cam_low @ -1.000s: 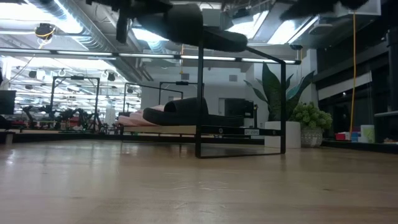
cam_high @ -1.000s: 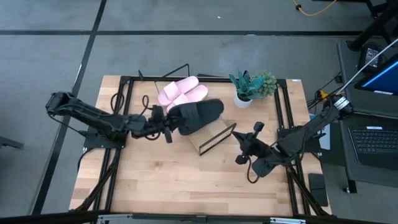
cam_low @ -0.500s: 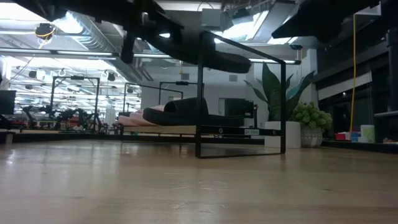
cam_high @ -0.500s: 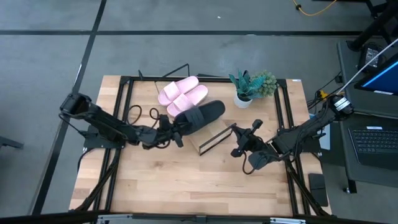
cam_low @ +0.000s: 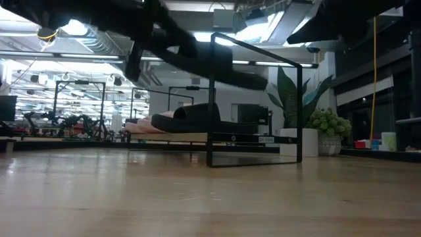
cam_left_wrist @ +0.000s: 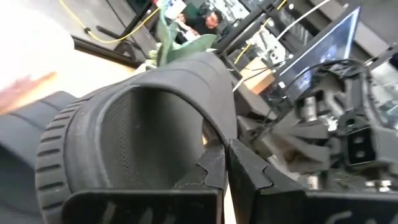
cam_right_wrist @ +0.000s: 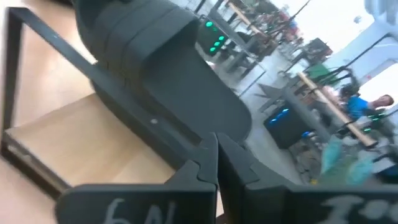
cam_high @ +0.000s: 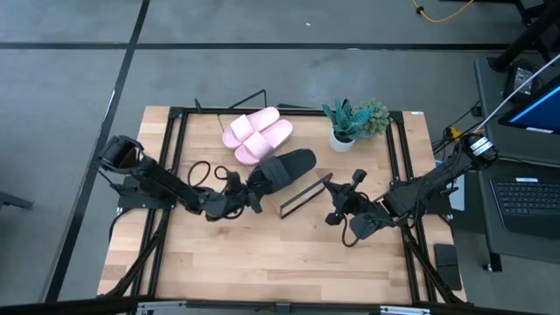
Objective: Pick and place slides into the shelf
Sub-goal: Put the black slides on the shelf
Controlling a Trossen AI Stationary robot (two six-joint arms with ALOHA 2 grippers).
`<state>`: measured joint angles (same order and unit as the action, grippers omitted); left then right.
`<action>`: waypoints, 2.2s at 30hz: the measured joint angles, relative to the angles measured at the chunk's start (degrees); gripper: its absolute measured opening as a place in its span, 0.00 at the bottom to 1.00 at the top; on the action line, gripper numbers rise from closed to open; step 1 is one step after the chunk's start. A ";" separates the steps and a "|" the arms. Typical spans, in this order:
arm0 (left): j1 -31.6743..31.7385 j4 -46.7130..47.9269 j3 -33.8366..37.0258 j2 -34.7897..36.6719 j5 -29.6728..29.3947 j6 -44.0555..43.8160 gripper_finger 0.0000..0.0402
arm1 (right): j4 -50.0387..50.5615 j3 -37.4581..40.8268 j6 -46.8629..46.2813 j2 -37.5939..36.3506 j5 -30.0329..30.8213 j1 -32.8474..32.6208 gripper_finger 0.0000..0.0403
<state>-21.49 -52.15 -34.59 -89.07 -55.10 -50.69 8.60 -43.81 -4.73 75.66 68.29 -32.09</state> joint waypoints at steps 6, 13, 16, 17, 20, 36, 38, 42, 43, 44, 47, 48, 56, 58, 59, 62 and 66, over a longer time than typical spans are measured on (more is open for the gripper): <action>-1.43 0.53 -4.33 -3.39 0.37 0.24 0.00 | 0.57 -0.02 -3.79 0.00 -5.52 -0.41 0.00; -1.25 0.73 -6.38 -7.05 -0.08 0.16 0.00 | 0.56 -0.02 -5.54 0.00 -6.99 -2.91 0.00; -1.27 0.50 -6.67 -8.07 -0.13 -2.75 0.00 | 0.52 -0.02 -5.67 0.00 -6.97 -4.38 0.00; -1.27 0.55 -6.67 -8.38 -0.14 -4.28 0.00 | 0.52 -0.02 -5.83 0.00 -6.97 -4.82 0.00; -1.27 0.72 -6.67 -9.46 -0.18 -8.72 0.00 | 0.52 -0.02 -6.63 0.00 -6.97 -5.97 0.00; -1.39 0.86 -6.67 -13.86 0.83 -20.15 0.00 | 0.17 -0.04 -7.04 0.00 -6.92 -7.76 0.00; -1.47 1.00 -6.67 -13.86 0.79 -20.84 0.00 | 0.17 -0.04 -7.04 0.00 -6.90 -7.76 0.00; -1.87 1.10 -6.67 -13.86 0.77 -20.97 0.00 | 0.17 -0.04 -6.99 0.02 -6.88 -7.76 0.00; -1.94 1.19 -6.67 -13.86 0.77 -21.04 0.00 | 0.19 -0.04 -6.99 0.02 -6.88 -7.76 0.00; -1.95 1.64 -6.67 -13.85 0.75 -21.42 0.00 | 0.19 -0.04 -6.99 0.02 -6.88 -7.76 0.00; -1.95 3.60 -6.67 -13.84 0.75 -22.75 0.00 | 0.19 -0.04 -6.98 0.02 -6.88 -7.76 0.00; -1.95 3.68 -6.67 -13.84 0.77 -22.81 0.00 | 0.19 -0.04 -6.99 0.02 -6.88 -7.76 0.00; -1.95 4.73 -6.67 -13.84 0.75 -24.21 0.00 | 0.18 -0.04 -6.97 0.02 -6.88 -7.76 0.00; -1.93 5.32 -6.67 -13.84 0.55 -24.26 0.00 | 0.19 -0.04 -6.97 0.02 -6.88 -7.76 0.00; -1.92 5.33 -6.67 -13.84 0.32 -24.29 0.00 | 0.19 -0.04 -6.99 0.02 -6.88 -7.76 0.00; -1.91 5.35 -6.67 -13.84 0.00 -24.34 0.00 | 0.19 -0.04 -6.97 0.02 -6.88 -7.76 0.00; -1.91 5.40 -6.67 -13.84 -0.52 -25.07 0.00 | 0.17 -0.04 -6.98 0.02 -6.88 -7.74 0.00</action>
<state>-23.40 -46.75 -41.25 -102.91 -55.62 -75.76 8.78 -43.86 -11.72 75.68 61.41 -39.83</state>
